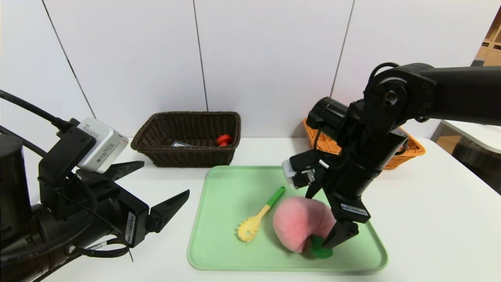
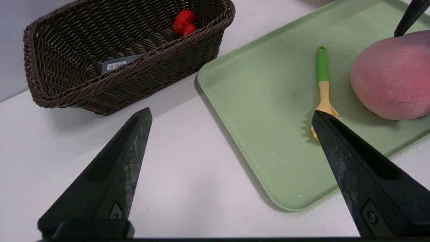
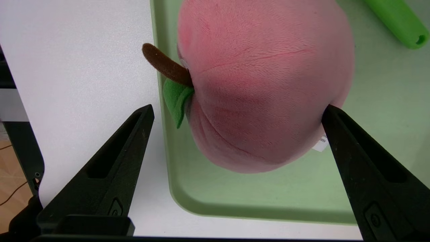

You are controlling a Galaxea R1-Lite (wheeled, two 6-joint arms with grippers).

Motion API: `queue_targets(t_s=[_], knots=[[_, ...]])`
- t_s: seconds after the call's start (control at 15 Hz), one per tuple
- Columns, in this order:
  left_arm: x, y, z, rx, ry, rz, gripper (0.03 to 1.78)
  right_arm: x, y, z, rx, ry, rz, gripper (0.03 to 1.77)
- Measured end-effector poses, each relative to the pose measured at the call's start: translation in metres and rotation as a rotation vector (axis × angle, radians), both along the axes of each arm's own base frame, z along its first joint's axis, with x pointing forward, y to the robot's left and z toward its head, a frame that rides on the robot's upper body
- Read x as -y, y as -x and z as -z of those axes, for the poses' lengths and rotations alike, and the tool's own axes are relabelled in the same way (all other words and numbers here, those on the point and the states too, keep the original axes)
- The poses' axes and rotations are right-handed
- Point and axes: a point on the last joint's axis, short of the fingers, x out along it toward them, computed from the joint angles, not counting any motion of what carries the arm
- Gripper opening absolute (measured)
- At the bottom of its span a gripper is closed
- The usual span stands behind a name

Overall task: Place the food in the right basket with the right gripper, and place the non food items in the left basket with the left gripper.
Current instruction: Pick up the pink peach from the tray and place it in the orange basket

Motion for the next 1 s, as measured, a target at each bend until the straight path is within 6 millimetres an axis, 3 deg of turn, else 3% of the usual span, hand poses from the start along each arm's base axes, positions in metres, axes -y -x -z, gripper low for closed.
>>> queue_targets(t_s=[0.6,0.8,1.0], knots=[[0.0,0.0,0.001,-0.004,-0.002,0.002,1.69,-0.011,-0.009,0.035,-0.025,0.017,-0.014,1.7],[0.0,0.0,0.002,-0.006,-0.002,0.003,1.69,-0.011,-0.009,0.038,-0.026,0.019,-0.014,1.25],[0.0,0.0,0.003,-0.007,-0.003,0.003,1.69,-0.012,-0.007,0.037,-0.023,0.017,-0.019,0.93]])
